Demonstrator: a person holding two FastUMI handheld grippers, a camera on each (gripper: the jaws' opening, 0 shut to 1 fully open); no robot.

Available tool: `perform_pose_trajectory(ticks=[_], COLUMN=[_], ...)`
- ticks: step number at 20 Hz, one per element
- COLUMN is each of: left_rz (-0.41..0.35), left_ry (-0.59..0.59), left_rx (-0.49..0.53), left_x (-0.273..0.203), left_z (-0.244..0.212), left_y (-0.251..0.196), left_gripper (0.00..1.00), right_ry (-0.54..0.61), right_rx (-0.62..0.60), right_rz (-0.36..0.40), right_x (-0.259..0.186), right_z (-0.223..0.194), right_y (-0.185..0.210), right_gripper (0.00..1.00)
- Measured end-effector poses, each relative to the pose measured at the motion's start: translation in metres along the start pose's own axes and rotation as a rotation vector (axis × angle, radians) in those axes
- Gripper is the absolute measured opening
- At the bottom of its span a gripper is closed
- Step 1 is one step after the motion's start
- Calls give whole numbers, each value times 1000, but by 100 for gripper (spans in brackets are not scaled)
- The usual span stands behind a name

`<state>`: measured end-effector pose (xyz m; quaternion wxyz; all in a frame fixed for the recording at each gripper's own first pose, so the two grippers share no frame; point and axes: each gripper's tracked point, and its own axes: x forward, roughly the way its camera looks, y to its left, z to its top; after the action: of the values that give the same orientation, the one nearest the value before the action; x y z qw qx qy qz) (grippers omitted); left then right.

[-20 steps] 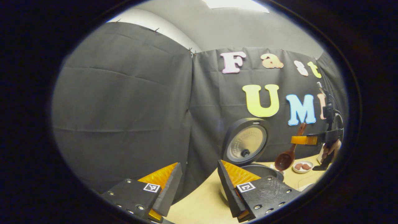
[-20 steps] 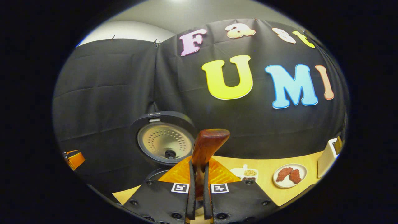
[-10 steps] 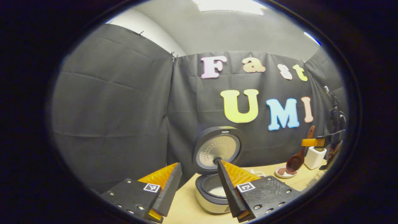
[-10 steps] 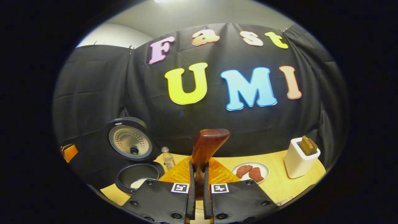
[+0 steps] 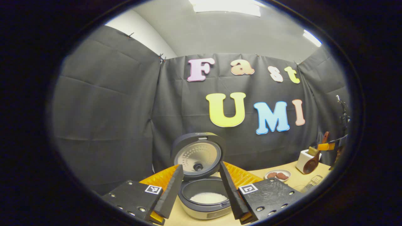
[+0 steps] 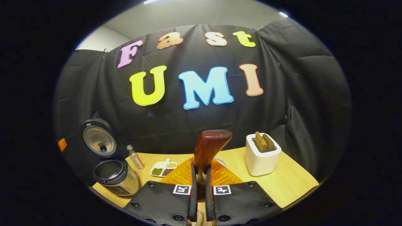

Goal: Close the left gripper, press the button to open the rice cooker; take a wooden spoon from the chopstick holder with the right hand, scoop a spoonful of rice and pour it into the rice cooker, then put the wooden spoon back into the chopstick holder.

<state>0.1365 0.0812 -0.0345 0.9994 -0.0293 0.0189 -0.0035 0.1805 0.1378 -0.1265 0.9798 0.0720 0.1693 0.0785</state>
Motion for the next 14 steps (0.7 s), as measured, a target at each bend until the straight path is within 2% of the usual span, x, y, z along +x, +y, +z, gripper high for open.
perform_pose_trajectory(ticks=[7, 10, 14], left_rz=[-46, -52, -51], left_ry=[-4, -2, 2], left_rx=[8, 20, 25], left_x=[0, 0, -5], left_z=[8, 9, 11], left_y=[-31, -39, -44], left_gripper=[74, 74, 74], right_ry=[64, 98, 151], right_rx=[39, 41, 42], right_rz=[-122, -140, -130], right_x=[-21, -28, -31], right_z=[-40, -57, -85], right_y=[-73, -87, -93], right_gripper=[12, 12, 12])
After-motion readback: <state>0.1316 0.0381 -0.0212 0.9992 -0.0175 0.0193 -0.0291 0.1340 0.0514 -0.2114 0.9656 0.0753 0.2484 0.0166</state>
